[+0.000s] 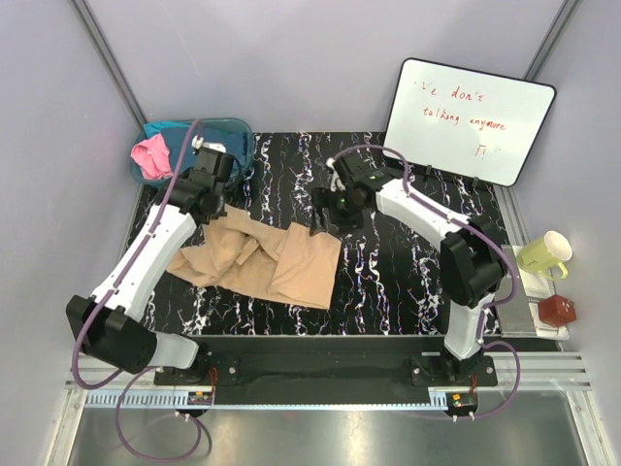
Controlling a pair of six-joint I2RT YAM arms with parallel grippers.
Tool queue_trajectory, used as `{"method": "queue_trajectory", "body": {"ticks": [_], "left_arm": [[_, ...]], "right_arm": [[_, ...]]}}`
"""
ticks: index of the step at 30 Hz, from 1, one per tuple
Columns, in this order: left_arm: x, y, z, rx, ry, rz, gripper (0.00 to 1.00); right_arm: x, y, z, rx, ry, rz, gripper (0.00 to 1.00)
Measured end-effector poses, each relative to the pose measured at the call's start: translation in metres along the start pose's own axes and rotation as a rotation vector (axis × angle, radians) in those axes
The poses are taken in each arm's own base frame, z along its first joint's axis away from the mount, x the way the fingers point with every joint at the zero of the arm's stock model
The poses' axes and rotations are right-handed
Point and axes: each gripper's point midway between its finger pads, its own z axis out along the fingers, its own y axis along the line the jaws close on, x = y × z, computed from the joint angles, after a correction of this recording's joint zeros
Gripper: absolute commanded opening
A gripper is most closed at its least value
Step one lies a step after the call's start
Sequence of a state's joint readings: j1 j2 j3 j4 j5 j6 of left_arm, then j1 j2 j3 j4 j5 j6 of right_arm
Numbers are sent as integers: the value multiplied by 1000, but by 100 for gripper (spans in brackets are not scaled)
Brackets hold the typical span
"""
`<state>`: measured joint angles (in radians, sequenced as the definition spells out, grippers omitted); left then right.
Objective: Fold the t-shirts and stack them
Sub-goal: Flatten out the tshirt
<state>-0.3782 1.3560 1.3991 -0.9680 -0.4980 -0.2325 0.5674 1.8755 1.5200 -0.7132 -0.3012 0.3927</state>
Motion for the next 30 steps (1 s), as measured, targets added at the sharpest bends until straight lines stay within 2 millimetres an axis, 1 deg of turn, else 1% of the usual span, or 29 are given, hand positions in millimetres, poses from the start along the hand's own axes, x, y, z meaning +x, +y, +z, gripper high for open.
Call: {"method": "queue_trajectory", "body": {"ticks": [3, 5, 7, 9, 12, 15, 19, 23, 28, 29, 30], "left_arm": [[20, 22, 17, -90, 73, -19, 0], [39, 36, 30, -153, 143, -33, 0], [50, 44, 39, -192, 193, -44, 0], [56, 50, 50, -233, 233, -52, 0], [62, 50, 60, -257, 271, -43, 0], [58, 48, 66, -261, 278, -38, 0], [46, 47, 65, -258, 254, -50, 0], [42, 48, 64, -260, 244, -50, 0], [43, 48, 64, -261, 245, -47, 0], [43, 48, 64, -261, 245, -47, 0], [43, 48, 64, -261, 245, -47, 0]], "right_arm": [[-9, 33, 5, -41, -16, -58, 86], [-12, 53, 15, -61, -14, -91, 86], [-10, 66, 30, -66, 6, -112, 84], [-5, 72, 47, -54, 36, -123, 83], [6, 67, 69, -12, 87, -118, 81], [15, 51, 85, 53, 130, -102, 79], [15, 41, 95, 98, 145, -95, 77], [12, 41, 103, 103, 144, -94, 74], [9, 50, 109, 97, 136, -109, 64], [9, 52, 112, 95, 139, -114, 55], [11, 53, 115, 95, 143, -119, 49]]}}
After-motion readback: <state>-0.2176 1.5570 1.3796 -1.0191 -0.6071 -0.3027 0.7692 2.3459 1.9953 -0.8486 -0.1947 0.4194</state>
